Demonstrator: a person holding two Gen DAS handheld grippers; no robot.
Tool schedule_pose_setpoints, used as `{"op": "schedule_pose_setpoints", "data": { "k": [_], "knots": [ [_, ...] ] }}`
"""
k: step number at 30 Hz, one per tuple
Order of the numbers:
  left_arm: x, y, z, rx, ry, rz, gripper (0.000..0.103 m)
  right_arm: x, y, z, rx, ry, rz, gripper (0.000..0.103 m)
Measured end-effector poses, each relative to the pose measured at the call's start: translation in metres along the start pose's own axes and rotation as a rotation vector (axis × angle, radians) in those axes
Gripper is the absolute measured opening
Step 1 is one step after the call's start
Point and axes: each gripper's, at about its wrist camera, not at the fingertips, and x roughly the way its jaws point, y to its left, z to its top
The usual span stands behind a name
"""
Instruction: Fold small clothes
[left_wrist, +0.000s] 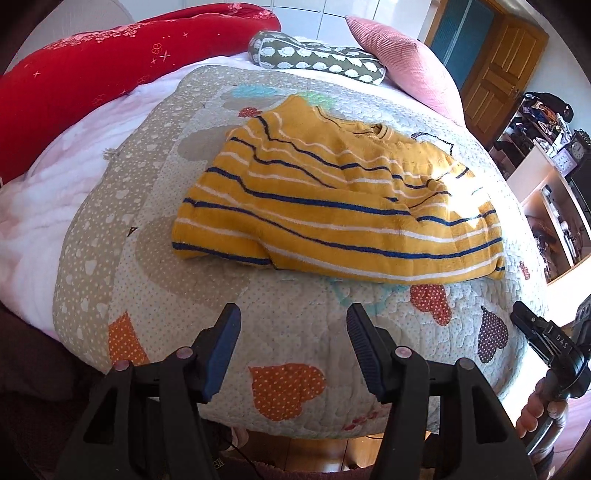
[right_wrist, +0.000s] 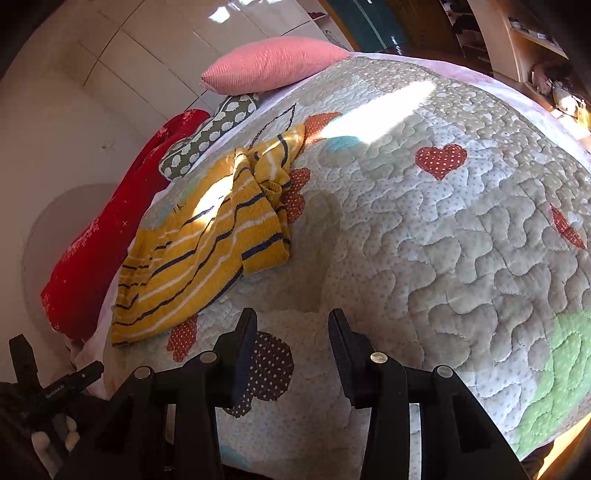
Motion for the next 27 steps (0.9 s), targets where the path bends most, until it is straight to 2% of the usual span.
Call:
{"op": "schedule_pose_setpoints", "data": {
  "k": [6, 8, 14, 16, 19, 22, 24, 27],
  "knots": [
    [0.028, -0.075, 0.07, 0.127, 0.042, -0.107, 0.06, 0.021, 0.005, 0.01, -0.03, 0.003, 0.015, 0.047],
    [0.045, -0.112, 0.093, 0.18, 0.067, -0.152, 0.065, 0.027, 0.008, 0.015, -0.04, 0.005, 0.027, 0.048],
    [0.114, -0.227, 0.139, 0.342, 0.178, -0.21, 0.065, 0.047, 0.019, 0.028, -0.063, 0.011, 0.089, 0.048],
    [0.137, -0.26, 0.145, 0.41, 0.226, -0.181, 0.066, 0.052, 0.021, 0.029, -0.065, 0.009, 0.1, 0.048],
    [0.168, -0.296, 0.149, 0.512, 0.265, -0.098, 0.066, 0.06, 0.022, 0.033, -0.06, 0.006, 0.115, 0.05],
    [0.191, -0.315, 0.15, 0.583, 0.289, -0.026, 0.068, 0.068, 0.021, 0.038, -0.051, 0.0, 0.125, 0.05],
    [0.203, -0.325, 0.149, 0.615, 0.318, 0.017, 0.074, 0.073, 0.02, 0.04, -0.049, -0.005, 0.123, 0.05],
    [0.209, -0.335, 0.146, 0.645, 0.334, 0.035, 0.081, 0.08, 0.024, 0.043, -0.053, -0.02, 0.11, 0.05]
  ]
}}
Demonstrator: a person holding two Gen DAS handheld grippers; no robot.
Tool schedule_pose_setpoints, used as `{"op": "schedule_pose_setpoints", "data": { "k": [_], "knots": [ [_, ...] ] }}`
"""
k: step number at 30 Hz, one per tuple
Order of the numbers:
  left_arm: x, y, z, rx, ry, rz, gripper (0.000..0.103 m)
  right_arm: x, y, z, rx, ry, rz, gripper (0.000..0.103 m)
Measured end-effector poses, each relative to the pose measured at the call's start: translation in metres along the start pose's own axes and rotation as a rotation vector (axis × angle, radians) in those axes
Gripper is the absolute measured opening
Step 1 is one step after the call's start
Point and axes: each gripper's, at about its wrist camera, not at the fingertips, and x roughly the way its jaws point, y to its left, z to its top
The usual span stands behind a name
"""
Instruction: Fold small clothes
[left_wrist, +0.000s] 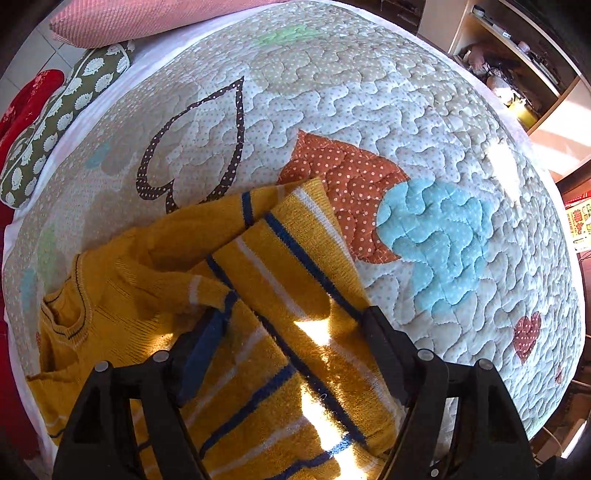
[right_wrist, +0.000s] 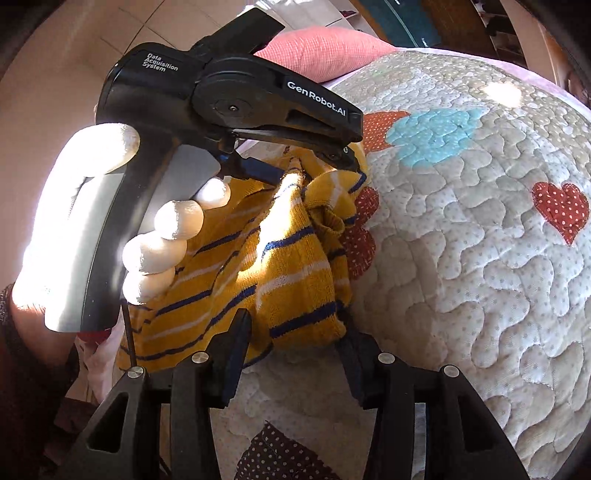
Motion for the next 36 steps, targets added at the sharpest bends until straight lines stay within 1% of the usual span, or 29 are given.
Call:
{"op": "schedule_pose_setpoints", "data": {
  "k": [2, 4, 5, 6, 7, 9, 12, 15, 17, 19, 20, 22, 23, 25, 28, 30, 32, 33, 35, 36],
  "knots": [
    [0.005, -0.007, -0.001, 0.01, 0.013, 0.022, 0.081, 0.004, 0.003, 0.001, -0.005, -0.019, -0.012, 0.05],
    [0.005, -0.013, -0.005, 0.043, -0.005, 0.047, 0.066, 0.009, 0.01, 0.003, -0.023, -0.017, -0.015, 0.049],
    [0.001, -0.014, -0.008, 0.05, -0.021, 0.052, 0.042, 0.01, 0.015, 0.005, -0.036, -0.018, -0.012, 0.031],
    [-0.007, -0.011, -0.011, 0.042, -0.039, 0.072, 0.025, 0.011, 0.021, 0.008, -0.054, -0.017, -0.019, 0.019],
    [-0.014, -0.001, -0.013, 0.016, -0.054, 0.046, 0.019, 0.011, 0.031, 0.012, -0.08, -0.02, -0.035, 0.018],
    [-0.036, 0.029, -0.021, -0.07, -0.106, -0.06, 0.018, 0.007, 0.052, 0.017, -0.149, -0.032, -0.051, 0.016],
    [-0.078, 0.08, -0.047, -0.17, -0.208, -0.172, 0.018, 0.004, 0.091, 0.027, -0.248, -0.041, -0.049, 0.015],
    [-0.118, 0.14, -0.087, -0.265, -0.305, -0.216, 0.018, 0.005, 0.129, 0.034, -0.324, -0.017, -0.002, 0.015],
    [-0.133, 0.188, -0.12, -0.349, -0.356, -0.25, 0.017, 0.014, 0.158, 0.031, -0.372, 0.017, 0.04, 0.015],
    [-0.134, 0.236, -0.153, -0.444, -0.385, -0.264, 0.018, 0.031, 0.189, 0.022, -0.417, 0.06, 0.083, 0.015],
    [-0.129, 0.259, -0.167, -0.485, -0.387, -0.255, 0.018, 0.039, 0.206, 0.007, -0.441, 0.088, 0.105, 0.015],
    [-0.11, 0.299, -0.193, -0.576, -0.362, -0.228, 0.018, 0.065, 0.233, -0.007, -0.484, 0.145, 0.125, 0.015],
    [-0.098, 0.318, -0.206, -0.632, -0.346, -0.223, 0.017, 0.081, 0.245, -0.016, -0.504, 0.177, 0.123, 0.015],
    [-0.08, 0.349, -0.234, -0.723, -0.327, -0.245, 0.018, 0.111, 0.262, -0.034, -0.556, 0.231, 0.094, 0.015],
    [-0.072, 0.377, -0.275, -0.805, -0.342, -0.283, 0.02, 0.141, 0.277, -0.056, -0.626, 0.276, 0.045, 0.016],
    [-0.075, 0.384, -0.298, -0.838, -0.361, -0.28, 0.031, 0.149, 0.281, -0.064, -0.652, 0.286, 0.034, 0.018],
    [-0.075, 0.385, -0.312, -0.857, -0.37, -0.273, 0.035, 0.152, 0.284, -0.069, -0.666, 0.299, 0.043, 0.018],
    [-0.074, 0.384, -0.316, -0.86, -0.367, -0.279, 0.035, 0.153, 0.284, -0.07, -0.668, 0.304, 0.052, 0.018],
    [-0.071, 0.376, -0.32, -0.854, -0.358, -0.313, 0.035, 0.15, 0.286, -0.074, -0.668, 0.316, 0.07, 0.016],
    [-0.07, 0.37, -0.32, -0.843, -0.35, -0.327, 0.037, 0.149, 0.287, -0.075, -0.679, 0.31, 0.066, 0.016]
  ]
}}
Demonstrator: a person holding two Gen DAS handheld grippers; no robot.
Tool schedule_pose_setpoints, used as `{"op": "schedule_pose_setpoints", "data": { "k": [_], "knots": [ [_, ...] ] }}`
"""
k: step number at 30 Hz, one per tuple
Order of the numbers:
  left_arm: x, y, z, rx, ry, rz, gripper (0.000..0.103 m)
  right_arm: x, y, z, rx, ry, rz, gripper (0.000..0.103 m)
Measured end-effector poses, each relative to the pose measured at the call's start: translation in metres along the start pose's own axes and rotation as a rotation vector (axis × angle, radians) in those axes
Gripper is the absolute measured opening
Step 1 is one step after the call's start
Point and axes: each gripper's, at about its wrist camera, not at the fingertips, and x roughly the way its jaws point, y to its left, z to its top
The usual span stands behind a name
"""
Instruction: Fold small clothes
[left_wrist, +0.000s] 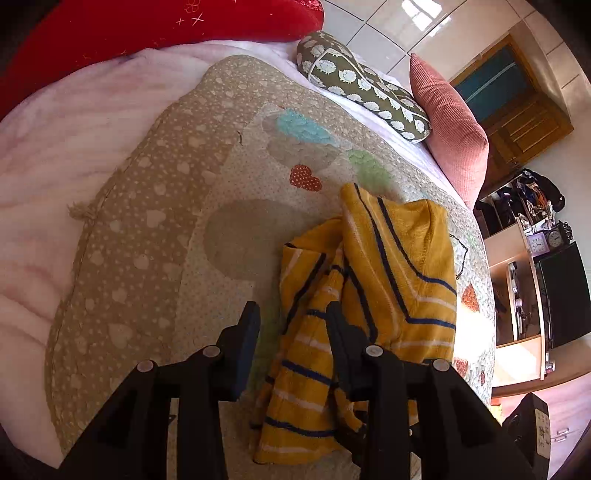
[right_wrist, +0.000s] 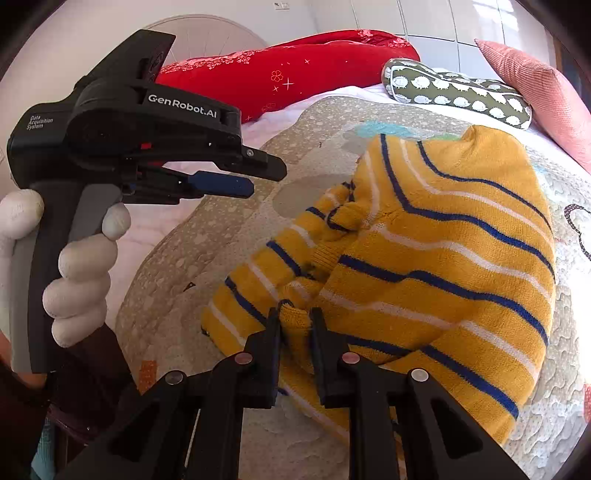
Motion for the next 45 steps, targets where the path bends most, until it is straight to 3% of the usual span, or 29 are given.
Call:
{"op": "schedule_pose_setpoints", "data": {
  "k": [5, 12, 13, 16, 19, 21, 26, 30, 31, 32, 33, 37, 40, 43, 45],
  "knots": [
    [0.02, -0.032, -0.02, 0.074, 0.063, 0.002, 0.042, -0.03, 0.017, -0.021, -0.061, -0.03, -0.035, 0.018],
    [0.039, -0.076, -0.038, 0.18, 0.077, 0.051, 0.047, -0.089, -0.023, -0.081, 0.077, -0.047, -0.083, 0.022],
    [0.038, -0.079, -0.039, 0.176, 0.07, 0.072, 0.047, -0.095, -0.03, -0.088, 0.104, -0.047, -0.094, 0.022],
    [0.023, -0.074, -0.04, 0.113, 0.045, 0.017, 0.047, -0.118, -0.046, -0.107, 0.167, -0.058, -0.117, 0.021],
    [-0.011, -0.06, -0.045, 0.038, -0.078, -0.006, 0.047, -0.14, -0.058, -0.121, 0.211, -0.087, -0.135, 0.022],
    [-0.026, -0.055, -0.048, 0.025, -0.11, -0.031, 0.048, -0.148, -0.068, -0.128, 0.252, -0.101, -0.131, 0.025],
    [-0.002, -0.067, -0.055, 0.096, -0.002, -0.034, 0.052, -0.147, -0.083, -0.139, 0.328, -0.107, -0.098, 0.028],
    [0.038, -0.09, -0.054, 0.176, 0.057, 0.037, 0.053, -0.143, -0.079, -0.146, 0.331, -0.101, -0.077, 0.028],
    [0.045, -0.095, -0.055, 0.196, 0.065, 0.054, 0.051, -0.144, -0.078, -0.147, 0.329, -0.1, -0.078, 0.028],
    [0.049, -0.099, -0.055, 0.211, 0.069, 0.071, 0.022, -0.146, -0.077, -0.149, 0.327, -0.104, -0.085, 0.028],
    [0.05, -0.1, -0.055, 0.199, 0.079, 0.073, 0.011, -0.149, -0.077, -0.15, 0.324, -0.11, -0.096, 0.028],
    [0.011, -0.088, -0.053, 0.144, -0.007, 0.026, 0.01, -0.165, -0.083, -0.156, 0.332, -0.133, -0.136, 0.028],
    [-0.01, -0.073, -0.057, 0.133, -0.048, 0.068, 0.01, -0.169, -0.091, -0.159, 0.343, -0.14, -0.149, 0.028],
    [0.001, -0.051, -0.061, 0.118, -0.032, 0.165, 0.011, -0.163, -0.098, -0.153, 0.357, -0.13, -0.141, 0.028],
    [0.02, -0.035, -0.062, 0.084, 0.019, 0.169, 0.013, -0.156, -0.103, -0.141, 0.366, -0.124, -0.125, 0.028]
  ]
}}
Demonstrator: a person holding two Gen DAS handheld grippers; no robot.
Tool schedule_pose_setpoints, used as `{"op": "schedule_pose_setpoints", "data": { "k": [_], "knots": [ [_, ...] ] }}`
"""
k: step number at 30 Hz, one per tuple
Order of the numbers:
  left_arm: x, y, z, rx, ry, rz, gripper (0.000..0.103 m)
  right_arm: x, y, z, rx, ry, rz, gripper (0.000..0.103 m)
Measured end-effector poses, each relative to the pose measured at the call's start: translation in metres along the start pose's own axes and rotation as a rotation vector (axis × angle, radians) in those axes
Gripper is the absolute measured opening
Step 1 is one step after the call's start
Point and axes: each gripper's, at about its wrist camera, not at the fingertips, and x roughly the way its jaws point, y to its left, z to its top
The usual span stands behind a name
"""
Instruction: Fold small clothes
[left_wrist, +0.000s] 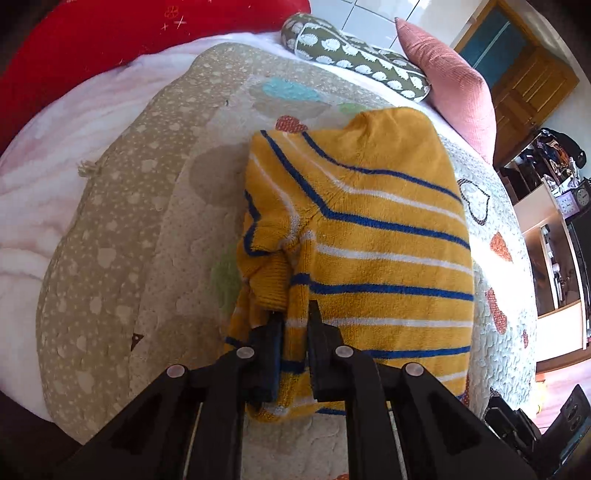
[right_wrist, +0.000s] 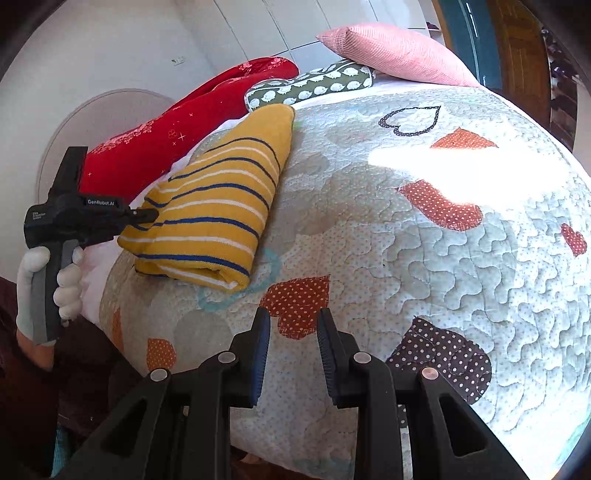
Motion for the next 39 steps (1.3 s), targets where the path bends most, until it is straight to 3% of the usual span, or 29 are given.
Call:
{"op": "schedule_pose_setpoints", "data": {
  "k": [2, 6, 10, 14, 16, 17, 19, 25, 29, 31, 34, 39],
  "knots": [
    [0.015, 0.012, -0.002, -0.037, 0.016, -0.031, 0.018, 0.01, 0.001, 0.017, 0.006, 0.004, 0.025, 0.031],
    [0.02, 0.026, -0.009, -0.073, -0.005, -0.101, 0.021, 0.034, -0.004, 0.056, 0.087, -0.007, 0.137, 0.064],
    [0.019, 0.033, -0.013, -0.085, -0.006, -0.136, 0.021, 0.087, -0.007, 0.09, 0.176, 0.05, 0.22, 0.07],
    [0.02, 0.031, -0.016, -0.075, -0.015, -0.119, 0.021, 0.148, -0.008, 0.101, 0.263, 0.115, 0.324, 0.074],
    [0.02, 0.028, -0.017, -0.072, -0.026, -0.102, 0.021, 0.16, -0.006, 0.1, 0.321, 0.118, 0.384, 0.069],
    [0.019, 0.027, -0.018, -0.074, -0.03, -0.095, 0.021, 0.164, -0.005, 0.101, 0.353, 0.141, 0.414, 0.049],
    [0.018, 0.021, -0.018, -0.083, -0.034, -0.088, 0.021, 0.158, -0.004, 0.105, 0.372, 0.136, 0.433, 0.039],
    [0.015, -0.019, -0.024, -0.047, -0.023, -0.082, 0.021, 0.121, 0.001, 0.121, 0.298, 0.093, 0.393, 0.034],
    [0.022, -0.049, -0.03, -0.019, 0.0, -0.131, 0.025, 0.095, -0.028, 0.119, 0.313, 0.049, 0.35, 0.034],
    [0.031, -0.06, -0.033, -0.007, 0.015, -0.131, 0.027, 0.089, -0.05, 0.111, 0.338, 0.053, 0.3, 0.034],
    [0.033, -0.063, -0.038, -0.009, 0.011, -0.113, 0.029, 0.09, -0.066, 0.096, 0.348, 0.097, 0.204, 0.044],
    [0.006, -0.055, -0.05, 0.02, -0.009, -0.101, 0.029, 0.037, -0.06, 0.109, 0.204, -0.033, 0.086, 0.047]
  ]
}}
